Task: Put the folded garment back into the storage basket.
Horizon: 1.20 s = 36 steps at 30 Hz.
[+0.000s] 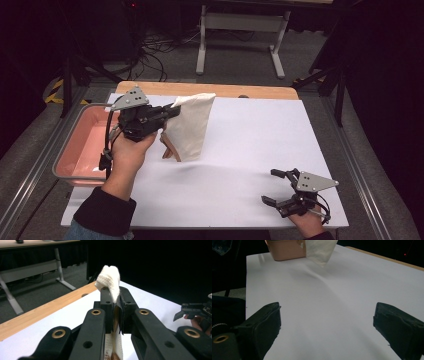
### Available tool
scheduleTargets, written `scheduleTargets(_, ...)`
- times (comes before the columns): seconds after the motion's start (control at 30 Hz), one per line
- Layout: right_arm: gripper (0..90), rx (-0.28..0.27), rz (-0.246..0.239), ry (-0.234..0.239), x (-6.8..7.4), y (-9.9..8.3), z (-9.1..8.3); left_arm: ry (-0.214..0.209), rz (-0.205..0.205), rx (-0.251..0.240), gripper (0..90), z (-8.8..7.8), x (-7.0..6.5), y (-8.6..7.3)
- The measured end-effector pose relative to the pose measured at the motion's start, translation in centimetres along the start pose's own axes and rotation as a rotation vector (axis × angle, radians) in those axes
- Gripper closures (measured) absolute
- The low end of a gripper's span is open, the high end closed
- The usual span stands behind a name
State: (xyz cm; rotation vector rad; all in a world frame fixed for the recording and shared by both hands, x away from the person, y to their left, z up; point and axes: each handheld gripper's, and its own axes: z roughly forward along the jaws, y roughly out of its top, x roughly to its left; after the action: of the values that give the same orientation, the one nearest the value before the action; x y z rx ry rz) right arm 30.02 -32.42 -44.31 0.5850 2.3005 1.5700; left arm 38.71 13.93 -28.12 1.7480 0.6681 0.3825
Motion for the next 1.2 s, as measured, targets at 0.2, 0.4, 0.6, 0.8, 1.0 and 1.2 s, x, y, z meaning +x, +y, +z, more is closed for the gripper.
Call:
scheduleTargets(0.2, 8.1, 0.001, 0.0, 0.0, 0.0, 0.0, 0.0, 0.03, -0.001, -0.003, 84.4, -1.6, 0.6, -0.1)
scheduleTargets(0.4, 8.1, 0.001, 0.005, -0.005, 0.1, -0.1, -0.2, 0.058, -0.006, -0.018, 84.5, -3.4, 1.2, -0.1)
scheduleTargets(0.6, 8.1, 0.002, 0.008, -0.007, 0.2, -0.2, -0.2, 0.081, -0.012, -0.033, 84.5, -5.1, 1.7, 0.0)
scheduleTargets(0.8, 8.1, 0.002, 0.013, -0.008, 0.2, -0.2, -0.3, 0.113, -0.004, -0.041, 84.5, -6.8, 2.0, 0.2)
scheduleTargets(1.0, 8.1, 0.006, 0.015, -0.008, 0.2, -0.3, -0.3, 0.145, -0.006, -0.048, 84.5, -8.6, 2.7, 0.3)
scheduleTargets(1.2, 8.1, 0.006, 0.015, -0.009, 0.2, -0.3, -0.3, 0.172, -0.016, -0.07, 84.5, -10.4, 3.1, 0.1)
